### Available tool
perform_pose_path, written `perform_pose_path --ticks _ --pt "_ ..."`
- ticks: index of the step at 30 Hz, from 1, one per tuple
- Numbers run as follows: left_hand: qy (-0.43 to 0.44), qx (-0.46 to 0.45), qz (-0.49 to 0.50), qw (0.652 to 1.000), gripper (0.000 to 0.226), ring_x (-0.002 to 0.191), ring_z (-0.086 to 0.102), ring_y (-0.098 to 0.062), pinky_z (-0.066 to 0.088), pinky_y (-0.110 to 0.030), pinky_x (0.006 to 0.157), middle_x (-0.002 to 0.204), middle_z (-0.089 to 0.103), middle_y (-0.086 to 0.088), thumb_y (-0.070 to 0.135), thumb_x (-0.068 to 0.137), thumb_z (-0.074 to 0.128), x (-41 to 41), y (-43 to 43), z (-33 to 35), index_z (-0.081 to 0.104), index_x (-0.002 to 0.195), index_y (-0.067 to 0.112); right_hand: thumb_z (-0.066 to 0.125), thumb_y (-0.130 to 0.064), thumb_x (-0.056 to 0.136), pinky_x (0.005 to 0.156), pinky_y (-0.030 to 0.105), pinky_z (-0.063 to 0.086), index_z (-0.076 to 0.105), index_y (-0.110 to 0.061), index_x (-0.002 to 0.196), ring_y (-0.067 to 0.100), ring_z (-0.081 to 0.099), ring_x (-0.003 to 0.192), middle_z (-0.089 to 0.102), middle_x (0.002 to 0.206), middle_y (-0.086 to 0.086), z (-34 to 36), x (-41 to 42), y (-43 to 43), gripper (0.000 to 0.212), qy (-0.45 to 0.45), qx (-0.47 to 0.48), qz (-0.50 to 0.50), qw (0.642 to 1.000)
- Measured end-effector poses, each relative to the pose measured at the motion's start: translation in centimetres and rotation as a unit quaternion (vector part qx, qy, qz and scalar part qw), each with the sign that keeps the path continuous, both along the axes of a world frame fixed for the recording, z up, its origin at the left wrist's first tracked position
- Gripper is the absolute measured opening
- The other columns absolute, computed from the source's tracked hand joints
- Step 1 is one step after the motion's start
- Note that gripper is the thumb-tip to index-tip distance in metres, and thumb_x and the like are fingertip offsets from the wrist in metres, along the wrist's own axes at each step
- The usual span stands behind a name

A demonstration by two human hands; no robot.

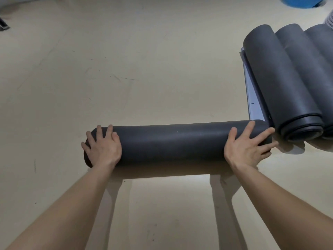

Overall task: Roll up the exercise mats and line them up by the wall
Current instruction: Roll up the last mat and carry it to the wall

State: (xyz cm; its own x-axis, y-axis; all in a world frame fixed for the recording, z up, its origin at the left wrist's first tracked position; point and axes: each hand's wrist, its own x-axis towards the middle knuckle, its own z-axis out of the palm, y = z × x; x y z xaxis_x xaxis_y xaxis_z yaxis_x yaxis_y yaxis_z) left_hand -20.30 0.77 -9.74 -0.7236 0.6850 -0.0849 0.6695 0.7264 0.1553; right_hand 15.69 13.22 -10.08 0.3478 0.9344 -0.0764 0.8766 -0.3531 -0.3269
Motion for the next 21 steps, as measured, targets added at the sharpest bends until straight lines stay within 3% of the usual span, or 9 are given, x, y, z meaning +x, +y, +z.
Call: perform_pose_path --ticks 3,5,7,9,11,13,17,19,21 --pt "0.007 -0.049 -0.131 0.99 0.054 0.152 0.024 -0.027 0.013 -0.059 0.122 0.163 0.037 0.004 0.049 0.107 0.016 -0.6 2.0 0.7 0.04 0.153 0.034 0.018 -0.062 0.104 0.115 0.076 0.016 0.007 -0.031 0.163 0.062 -0.012 0.149 -0.014 0.171 0.013 0.2 -0.9 -0.5 0.068 -0.016 -0.014 0.051 0.998" --pt "0.015 -0.089 -0.205 0.975 0.06 0.142 0.04 -0.026 0.026 -0.054 0.116 0.153 0.049 0.005 0.062 0.102 0.015 -0.9 3.4 1.4 0.046 0.147 0.038 0.019 -0.065 0.102 0.114 0.079 0.015 0.007 -0.03 0.164 0.06 -0.016 0.149 -0.014 0.172 0.012 -0.1 -2.1 -1.2 0.072 -0.03 -0.026 0.09 0.995" --pt "0.034 -0.127 -0.234 0.963 0.073 0.127 0.052 -0.028 0.041 -0.046 0.099 0.139 0.058 0.002 0.076 0.094 0.009 -0.6 4.1 2.5 0.052 0.14 0.04 0.02 -0.067 0.101 0.115 0.078 0.014 0.007 -0.03 0.164 0.057 -0.017 0.15 -0.014 0.172 0.011 -0.5 -2.4 -1.3 0.075 -0.033 -0.032 0.108 0.993" --pt "0.032 -0.185 -0.246 0.951 0.087 0.12 0.057 -0.025 0.043 -0.039 0.084 0.129 0.062 0.002 0.087 0.085 0.002 0.4 3.9 3.1 0.057 0.136 0.043 0.02 -0.067 0.101 0.119 0.074 0.014 0.007 -0.031 0.165 0.053 -0.017 0.152 -0.015 0.172 0.009 -0.3 -1.4 0.3 0.074 -0.031 -0.027 0.157 0.987" --pt "-0.02 -0.263 -0.26 0.929 0.101 0.124 0.059 -0.023 0.043 -0.037 0.087 0.134 0.065 0.004 0.094 0.075 -0.005 2.6 2.5 3.1 0.058 0.138 0.045 0.022 -0.063 0.104 0.121 0.069 0.018 0.008 -0.033 0.165 0.048 -0.014 0.155 -0.014 0.173 0.007 0.5 -0.6 2.7 0.07 0.002 -0.021 0.221 0.975" --pt "-0.094 -0.296 -0.259 0.915 0.103 0.126 0.059 -0.023 0.045 -0.036 0.097 0.137 0.066 0.003 0.093 0.075 -0.004 5.3 0.4 2.6 0.062 0.135 0.041 0.027 -0.058 0.106 0.122 0.063 0.023 0.006 -0.034 0.166 0.045 -0.003 0.157 -0.013 0.172 0.008 1.0 -1.4 3.7 0.067 0.1 -0.032 0.213 0.971" --pt "-0.198 -0.341 -0.211 0.894 0.102 0.12 0.061 -0.022 0.044 -0.041 0.104 0.132 0.067 0.003 0.093 0.08 0.004 7.2 0.0 2.8 0.068 0.13 0.03 0.045 -0.068 0.099 0.117 0.054 0.035 -0.017 -0.035 0.162 0.047 0.039 0.143 -0.001 0.171 0.012 1.0 -4.3 -0.7 0.095 0.357 -0.106 0.03 0.928" --pt "-0.237 -0.37 -0.193 0.877 0.106 0.124 0.057 -0.024 0.041 -0.043 0.109 0.137 0.059 0.0 0.098 0.076 0.019 7.1 1.0 3.4 0.069 0.13 0.021 0.062 -0.078 0.082 0.116 0.056 0.039 -0.016 -0.041 0.16 0.043 0.043 0.141 0.018 0.168 0.009 0.3 -4.6 -4.0 0.117 0.466 -0.129 -0.026 0.875" --pt "-0.268 -0.372 -0.2 0.866 0.106 0.126 0.053 -0.025 0.04 -0.045 0.109 0.138 0.049 -0.001 0.101 0.068 0.037 7.3 1.5 3.6 0.066 0.127 0.017 0.073 -0.093 0.049 0.113 0.062 0.042 -0.007 -0.05 0.158 0.037 0.046 0.139 0.033 0.162 0.003 -0.6 -4.5 -6.9 0.142 0.549 -0.151 -0.076 0.818"
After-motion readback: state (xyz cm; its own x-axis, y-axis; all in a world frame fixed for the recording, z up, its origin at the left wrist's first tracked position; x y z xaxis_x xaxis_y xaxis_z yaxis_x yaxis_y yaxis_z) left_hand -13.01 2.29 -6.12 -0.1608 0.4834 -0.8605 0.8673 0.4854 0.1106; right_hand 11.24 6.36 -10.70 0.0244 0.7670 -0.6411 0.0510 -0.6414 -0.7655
